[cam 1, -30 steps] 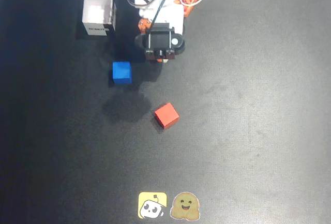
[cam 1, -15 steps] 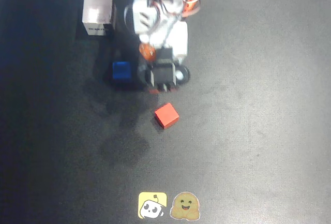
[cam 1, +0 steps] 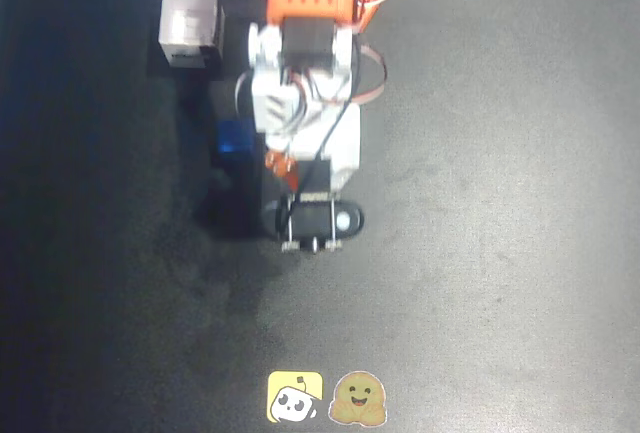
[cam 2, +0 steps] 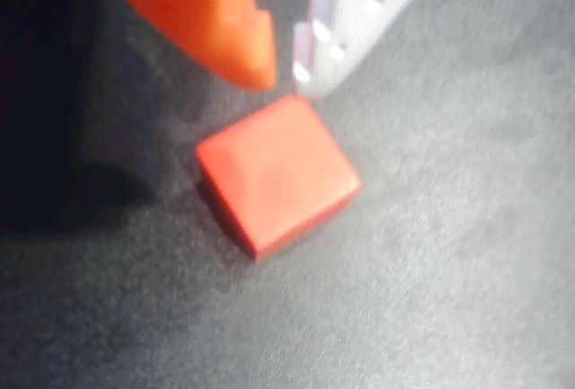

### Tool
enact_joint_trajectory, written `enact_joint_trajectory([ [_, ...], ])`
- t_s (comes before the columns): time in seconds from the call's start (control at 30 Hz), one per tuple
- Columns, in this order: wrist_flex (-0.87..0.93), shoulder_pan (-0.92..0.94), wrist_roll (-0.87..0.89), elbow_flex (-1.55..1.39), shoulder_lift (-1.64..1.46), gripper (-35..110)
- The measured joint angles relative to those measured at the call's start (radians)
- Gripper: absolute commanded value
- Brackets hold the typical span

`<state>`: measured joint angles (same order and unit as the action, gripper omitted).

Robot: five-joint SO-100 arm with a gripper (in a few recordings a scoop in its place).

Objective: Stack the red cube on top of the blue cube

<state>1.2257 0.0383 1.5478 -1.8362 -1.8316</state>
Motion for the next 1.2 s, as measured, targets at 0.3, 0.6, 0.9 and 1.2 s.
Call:
enact_joint_trajectory([
  [0.3, -0.072, 0.003, -0.328, 0.02, 0.029, 0],
  [0.6, -0.077, 0.002, -0.528, 0.035, 0.069, 0],
  [0.9, -0.094, 0.002, -0.538, 0.035, 0.103, 0],
  [1.2, -0.166, 0.002, -0.54, 0.008, 0.183, 0],
])
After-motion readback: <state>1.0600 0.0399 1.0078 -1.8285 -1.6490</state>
